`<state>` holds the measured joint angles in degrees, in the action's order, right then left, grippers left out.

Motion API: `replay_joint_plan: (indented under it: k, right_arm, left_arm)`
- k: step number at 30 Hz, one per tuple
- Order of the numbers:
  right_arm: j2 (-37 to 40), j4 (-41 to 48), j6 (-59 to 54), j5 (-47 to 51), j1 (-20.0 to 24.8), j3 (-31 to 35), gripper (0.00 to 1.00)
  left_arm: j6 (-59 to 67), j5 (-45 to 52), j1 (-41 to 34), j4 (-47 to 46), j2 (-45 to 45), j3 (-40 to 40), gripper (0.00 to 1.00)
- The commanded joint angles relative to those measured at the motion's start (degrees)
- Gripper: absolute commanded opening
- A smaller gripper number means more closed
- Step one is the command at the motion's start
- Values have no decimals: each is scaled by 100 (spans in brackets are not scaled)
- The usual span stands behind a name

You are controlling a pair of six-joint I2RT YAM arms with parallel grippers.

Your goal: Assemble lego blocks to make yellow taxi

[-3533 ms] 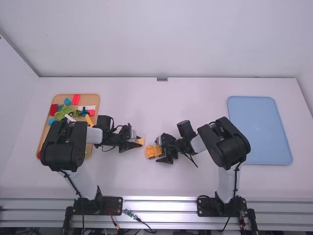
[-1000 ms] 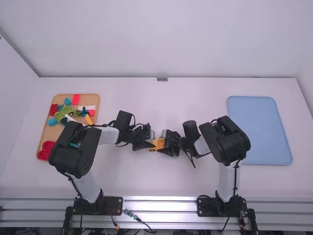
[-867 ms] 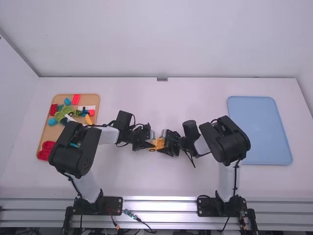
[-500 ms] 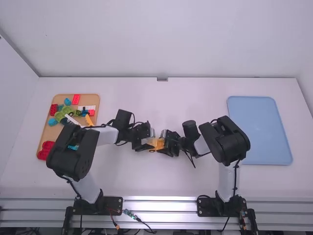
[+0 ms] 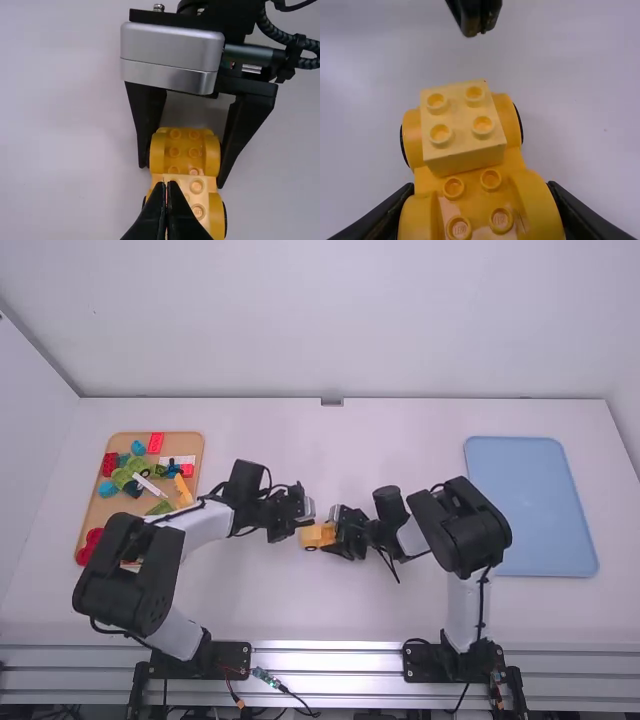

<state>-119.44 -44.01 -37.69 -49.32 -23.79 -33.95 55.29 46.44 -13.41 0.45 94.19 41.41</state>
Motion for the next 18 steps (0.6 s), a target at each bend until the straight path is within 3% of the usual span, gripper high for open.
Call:
replay_joint_plan:
  k: [1, 8, 18]
  right_arm:
    - [-135, 188, 144, 271, -26, 122, 62]
    - [-135, 186, 146, 273, -20, 129, 62]
    - [-135, 181, 144, 271, -28, 129, 62]
  left_arm:
    - [-2, 157, -9, 70, 89, -166, 2]
    - [-94, 407, -11, 734, 347, -538, 2]
    - [-345, 57, -9, 949, 406, -699, 2]
